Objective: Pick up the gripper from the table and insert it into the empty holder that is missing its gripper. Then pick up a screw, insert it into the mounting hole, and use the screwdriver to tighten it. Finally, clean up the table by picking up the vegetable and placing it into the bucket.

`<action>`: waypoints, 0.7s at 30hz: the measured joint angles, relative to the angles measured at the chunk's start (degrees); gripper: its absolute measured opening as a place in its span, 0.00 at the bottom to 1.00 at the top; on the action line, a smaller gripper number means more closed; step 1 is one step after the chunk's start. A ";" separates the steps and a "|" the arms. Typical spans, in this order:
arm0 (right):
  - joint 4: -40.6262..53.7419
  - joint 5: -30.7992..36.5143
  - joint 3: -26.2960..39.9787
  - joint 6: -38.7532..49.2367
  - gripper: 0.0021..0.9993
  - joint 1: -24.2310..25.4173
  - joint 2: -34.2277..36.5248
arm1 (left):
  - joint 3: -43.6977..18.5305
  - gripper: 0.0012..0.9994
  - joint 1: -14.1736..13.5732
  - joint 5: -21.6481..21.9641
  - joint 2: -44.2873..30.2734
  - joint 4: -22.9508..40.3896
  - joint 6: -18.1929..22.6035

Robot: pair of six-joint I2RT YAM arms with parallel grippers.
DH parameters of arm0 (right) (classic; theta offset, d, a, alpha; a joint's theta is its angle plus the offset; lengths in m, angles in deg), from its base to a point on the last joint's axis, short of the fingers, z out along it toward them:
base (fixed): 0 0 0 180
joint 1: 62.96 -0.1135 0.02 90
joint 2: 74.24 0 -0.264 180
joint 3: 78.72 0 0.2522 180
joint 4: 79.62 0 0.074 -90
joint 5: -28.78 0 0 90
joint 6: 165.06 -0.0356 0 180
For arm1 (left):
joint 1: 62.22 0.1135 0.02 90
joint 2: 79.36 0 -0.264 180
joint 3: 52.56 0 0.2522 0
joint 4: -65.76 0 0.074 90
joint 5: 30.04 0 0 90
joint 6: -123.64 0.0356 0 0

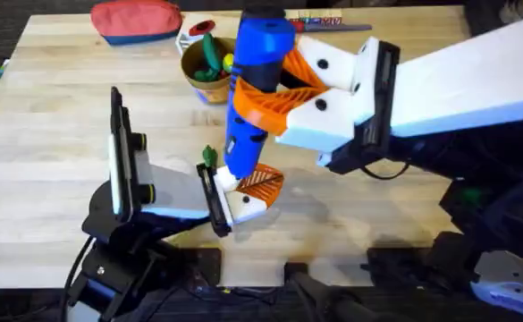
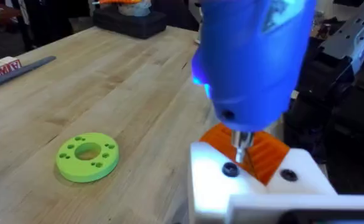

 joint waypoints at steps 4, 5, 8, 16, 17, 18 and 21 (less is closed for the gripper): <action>-0.01 -0.01 0.00 -0.01 0.00 0.00 0.01 | 0.00 0.01 0.00 0.01 0.02 0.01 0.00; -0.01 -0.01 0.00 -0.02 0.00 0.00 0.02 | 0.00 0.01 0.00 0.00 0.00 0.01 0.00; -0.09 -0.01 0.00 -0.02 0.00 0.00 0.19 | 0.00 0.01 0.00 0.00 0.02 0.01 -0.02; -1.96 0.25 0.02 -0.76 0.00 0.00 3.34 | 0.00 0.01 0.02 0.04 0.00 0.03 -0.22; -1.98 0.28 0.01 -0.91 0.00 0.00 3.34 | 0.00 0.01 0.01 0.04 0.00 0.03 -0.22; -2.02 0.28 0.00 -1.03 0.00 0.00 3.34 | 0.00 0.01 0.02 0.04 0.00 0.03 -0.22; -2.19 0.23 0.00 -1.15 0.00 0.00 3.33 | 0.00 0.01 0.01 0.04 0.00 0.01 -0.22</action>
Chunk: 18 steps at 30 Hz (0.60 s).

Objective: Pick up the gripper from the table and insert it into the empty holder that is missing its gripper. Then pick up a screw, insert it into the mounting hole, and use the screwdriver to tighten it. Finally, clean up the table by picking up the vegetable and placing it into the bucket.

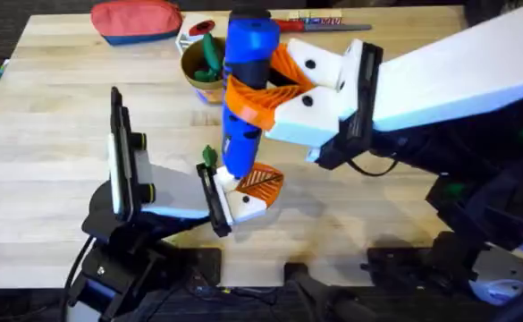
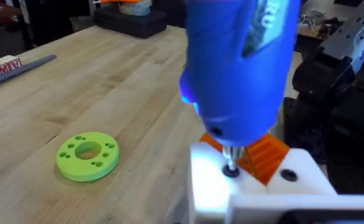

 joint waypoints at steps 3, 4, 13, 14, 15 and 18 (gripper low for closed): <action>0.01 0.00 0.00 -0.10 0.00 0.00 -0.18 | 0.00 0.01 0.00 0.00 0.00 0.00 0.02; -0.01 -0.02 0.00 -0.10 0.00 0.00 -0.33 | 0.00 0.01 -0.01 0.00 0.00 0.00 0.02; -7.66 -0.11 -0.39 2.17 0.00 1.88 -8.45 | 0.00 0.01 -0.01 0.00 0.00 0.00 0.02; -6.59 0.08 -0.30 3.78 0.00 2.67 -9.18 | 0.00 0.01 -0.01 0.02 0.00 0.00 0.02; -4.70 0.44 -0.15 6.32 0.00 3.89 -9.50 | 0.00 0.01 -0.01 0.00 0.00 0.00 0.02; 1.17 2.21 -0.11 15.57 0.00 8.26 -7.07 | 0.00 0.01 -0.01 0.02 0.00 0.00 0.02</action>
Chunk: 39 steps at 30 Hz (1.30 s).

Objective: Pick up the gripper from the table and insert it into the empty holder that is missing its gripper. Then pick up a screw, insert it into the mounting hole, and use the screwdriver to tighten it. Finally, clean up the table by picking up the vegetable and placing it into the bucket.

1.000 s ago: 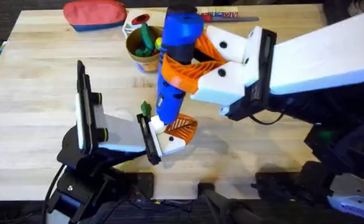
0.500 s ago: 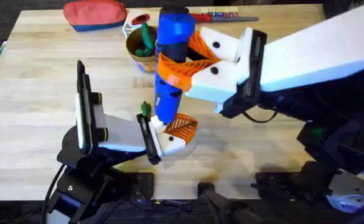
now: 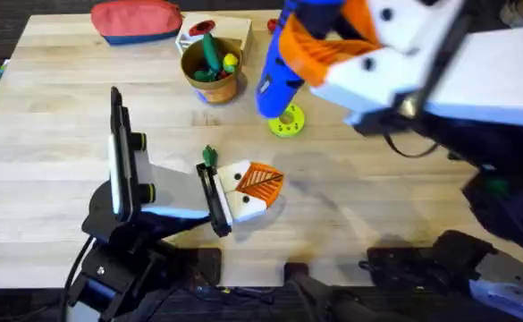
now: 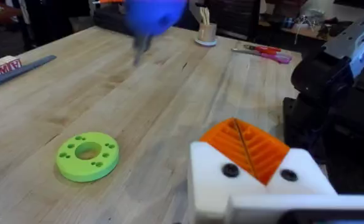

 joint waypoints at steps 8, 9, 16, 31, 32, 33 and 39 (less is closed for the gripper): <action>5.61 9.29 -0.02 30.59 0.00 14.67 18.44 | 0.00 0.01 0.00 0.33 0.00 -0.02 0.01; 5.57 10.77 -0.02 34.88 0.00 16.49 20.93 | 0.00 0.01 0.00 0.37 0.00 -0.02 0.00; 5.55 18.76 0.30 57.65 0.00 24.00 35.90 | 0.00 0.01 0.00 0.39 0.00 -0.02 0.00; 7.40 21.77 5.16 68.58 0.43 26.08 51.27 | 0.00 0.01 0.00 0.42 0.00 -0.02 0.00; 7.01 21.59 5.23 66.62 0.59 25.99 51.14 | 0.00 0.01 0.00 0.42 0.00 -0.02 0.00; 6.52 21.62 5.51 64.73 0.73 25.90 50.97 | 0.00 0.01 0.00 0.44 0.00 -0.02 0.00; 7.54 22.05 6.71 48.65 0.99 26.03 50.38 | 0.00 0.43 0.00 0.62 0.00 -0.07 0.17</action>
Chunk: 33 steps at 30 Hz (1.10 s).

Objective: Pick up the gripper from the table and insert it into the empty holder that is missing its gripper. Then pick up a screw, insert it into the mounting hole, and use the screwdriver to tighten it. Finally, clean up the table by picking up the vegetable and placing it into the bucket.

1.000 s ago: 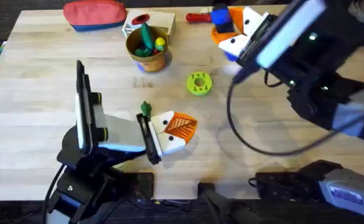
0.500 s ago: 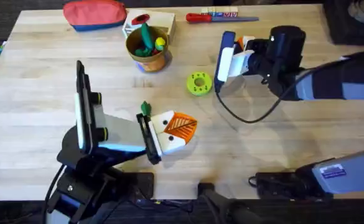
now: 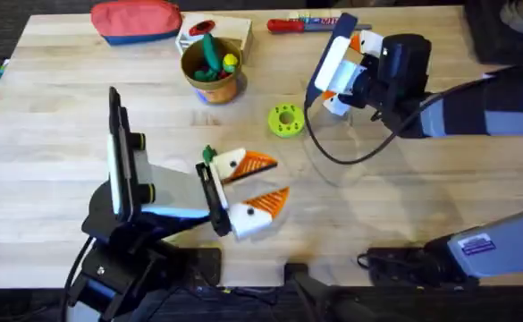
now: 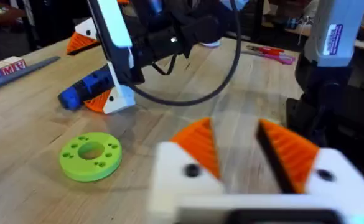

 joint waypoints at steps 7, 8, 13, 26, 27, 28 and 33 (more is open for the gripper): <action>9.97 -0.04 -0.24 -19.26 0.99 0.00 -5.00 | 0.00 0.99 0.00 0.15 0.00 0.00 -0.15; 11.92 -0.03 -0.28 -21.43 0.99 0.00 -6.75 | 0.00 0.99 0.02 0.21 0.00 0.00 0.02; 23.15 -0.04 -0.33 -31.92 0.99 0.00 -18.50 | 0.07 1.00 0.00 1.22 0.00 -1.34 0.83; 34.06 -0.09 -0.33 -41.24 0.99 0.00 -40.67 | -17.29 1.00 0.00 28.47 -3.09 22.40 -19.55; 34.06 -0.09 -0.33 -41.56 0.99 0.00 -41.50 | -20.69 1.00 0.02 30.22 -4.79 24.77 -19.88; 34.06 -0.11 -0.33 -41.89 0.99 0.00 -42.11 | -23.64 1.00 0.00 31.57 -6.46 26.86 -20.14; 34.10 -0.26 -0.33 -45.61 0.99 0.00 -44.01 | -39.25 1.00 0.00 38.12 -19.73 40.12 -19.74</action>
